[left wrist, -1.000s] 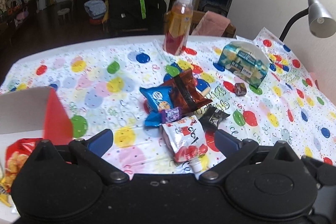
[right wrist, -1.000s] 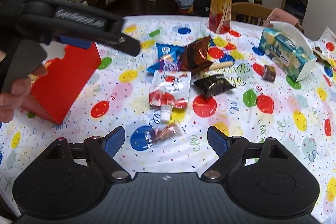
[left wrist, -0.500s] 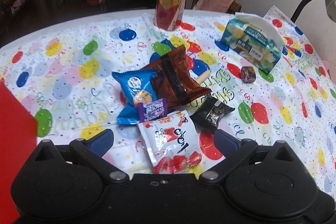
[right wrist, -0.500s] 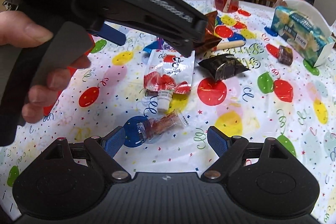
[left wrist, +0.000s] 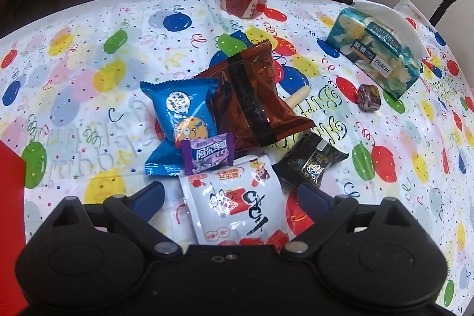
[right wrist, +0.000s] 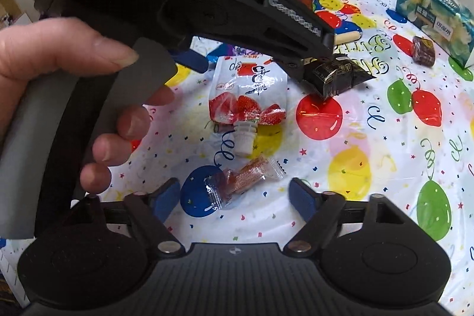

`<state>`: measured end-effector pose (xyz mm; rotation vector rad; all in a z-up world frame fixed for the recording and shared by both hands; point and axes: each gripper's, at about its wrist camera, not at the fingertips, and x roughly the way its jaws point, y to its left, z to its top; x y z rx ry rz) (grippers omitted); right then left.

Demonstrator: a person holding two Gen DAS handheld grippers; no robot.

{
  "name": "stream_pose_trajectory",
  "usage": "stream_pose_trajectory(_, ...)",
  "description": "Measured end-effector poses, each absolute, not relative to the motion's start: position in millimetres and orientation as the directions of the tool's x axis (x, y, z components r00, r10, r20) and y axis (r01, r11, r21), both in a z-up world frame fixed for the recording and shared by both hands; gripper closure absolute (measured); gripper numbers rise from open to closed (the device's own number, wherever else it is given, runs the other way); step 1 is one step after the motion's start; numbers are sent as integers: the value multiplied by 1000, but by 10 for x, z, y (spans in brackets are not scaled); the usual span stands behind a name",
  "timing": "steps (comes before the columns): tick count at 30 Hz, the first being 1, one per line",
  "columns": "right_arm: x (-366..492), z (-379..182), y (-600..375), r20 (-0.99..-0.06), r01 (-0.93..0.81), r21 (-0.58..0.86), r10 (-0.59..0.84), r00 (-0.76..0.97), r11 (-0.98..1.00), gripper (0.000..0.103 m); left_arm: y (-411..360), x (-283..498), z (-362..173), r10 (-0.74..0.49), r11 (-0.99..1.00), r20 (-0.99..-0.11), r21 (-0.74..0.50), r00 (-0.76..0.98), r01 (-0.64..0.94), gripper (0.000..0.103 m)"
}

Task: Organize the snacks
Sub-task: 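Grasp the white red-printed packet with the left tool while the right tool grasps the clear-wrapped candy stick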

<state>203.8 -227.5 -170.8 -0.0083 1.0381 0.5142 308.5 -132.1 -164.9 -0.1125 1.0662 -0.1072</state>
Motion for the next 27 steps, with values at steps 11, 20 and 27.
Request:
stream_pose_trajectory(11,2089,-1691,-2240,-823,-384,207,373,429,900,53,-1282,3163,-1751,-185,983,-887,-175,423,62,28)
stream_pose_trajectory(20,2129,-1706,-2275,-833,-347,190,338,438,918,82,-1247,3115,-1739,-199,980,-883,-179,425,85,33)
stream_pose_trajectory(27,2086,-1687,-2288,-835,-342,186,332,440,921,86,-1119,2964,-1720,-209,978,-885,-189,415,90,34)
